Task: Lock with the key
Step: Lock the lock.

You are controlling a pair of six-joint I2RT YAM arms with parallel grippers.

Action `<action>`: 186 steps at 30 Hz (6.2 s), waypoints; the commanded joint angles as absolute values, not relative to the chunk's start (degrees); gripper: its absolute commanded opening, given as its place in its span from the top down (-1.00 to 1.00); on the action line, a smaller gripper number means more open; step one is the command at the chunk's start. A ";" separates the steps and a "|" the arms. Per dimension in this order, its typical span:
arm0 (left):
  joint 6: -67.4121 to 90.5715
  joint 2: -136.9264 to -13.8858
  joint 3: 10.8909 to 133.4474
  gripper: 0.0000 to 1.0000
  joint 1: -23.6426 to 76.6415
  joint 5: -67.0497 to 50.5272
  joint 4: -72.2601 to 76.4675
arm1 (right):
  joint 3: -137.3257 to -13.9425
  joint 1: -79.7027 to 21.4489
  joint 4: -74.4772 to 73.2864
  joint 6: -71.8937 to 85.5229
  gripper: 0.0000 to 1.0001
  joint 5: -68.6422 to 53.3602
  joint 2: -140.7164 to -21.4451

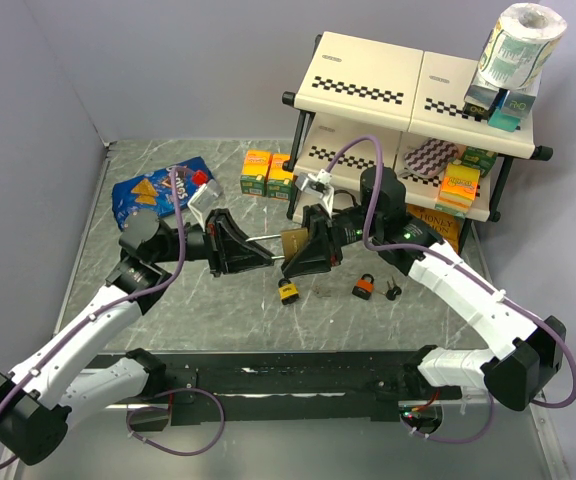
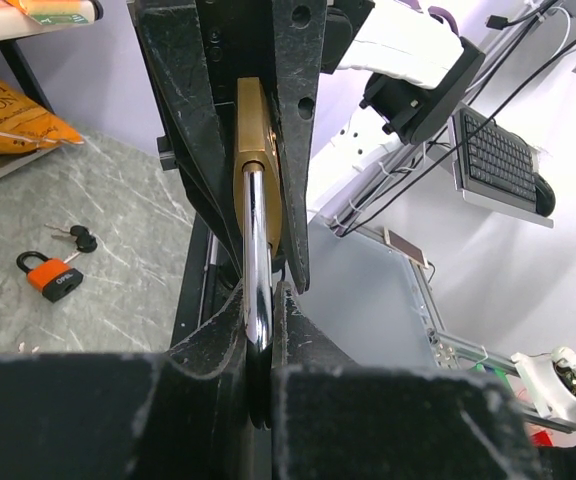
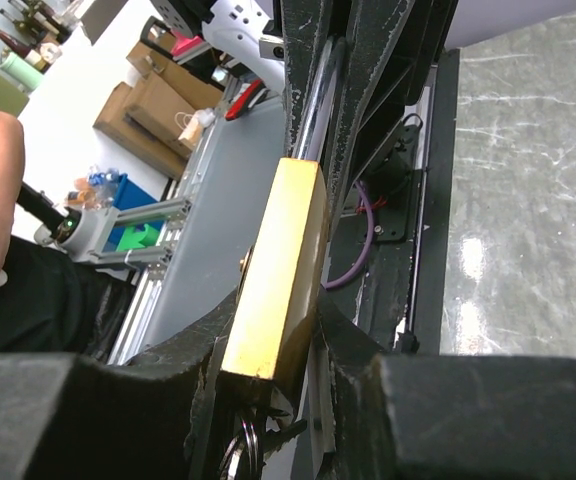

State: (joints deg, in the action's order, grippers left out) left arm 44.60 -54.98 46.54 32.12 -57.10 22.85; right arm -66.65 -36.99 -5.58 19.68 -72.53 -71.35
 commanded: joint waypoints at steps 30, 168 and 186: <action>30.86 -62.14 48.78 0.98 42.80 -53.00 21.54 | -74.97 -48.69 -11.69 5.89 1.00 -63.37 -80.68; 27.33 -58.18 45.88 0.98 39.61 -59.16 14.40 | -72.07 -40.34 -11.00 7.82 1.00 -67.23 -72.42; 22.88 -59.25 47.62 0.98 29.46 -65.30 7.89 | -73.83 -38.33 -17.63 3.53 1.00 -68.73 -73.48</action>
State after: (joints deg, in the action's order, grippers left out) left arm 34.76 -59.61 44.07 31.59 -66.28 14.50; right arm -70.19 -36.27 -28.64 8.08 -67.83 -73.54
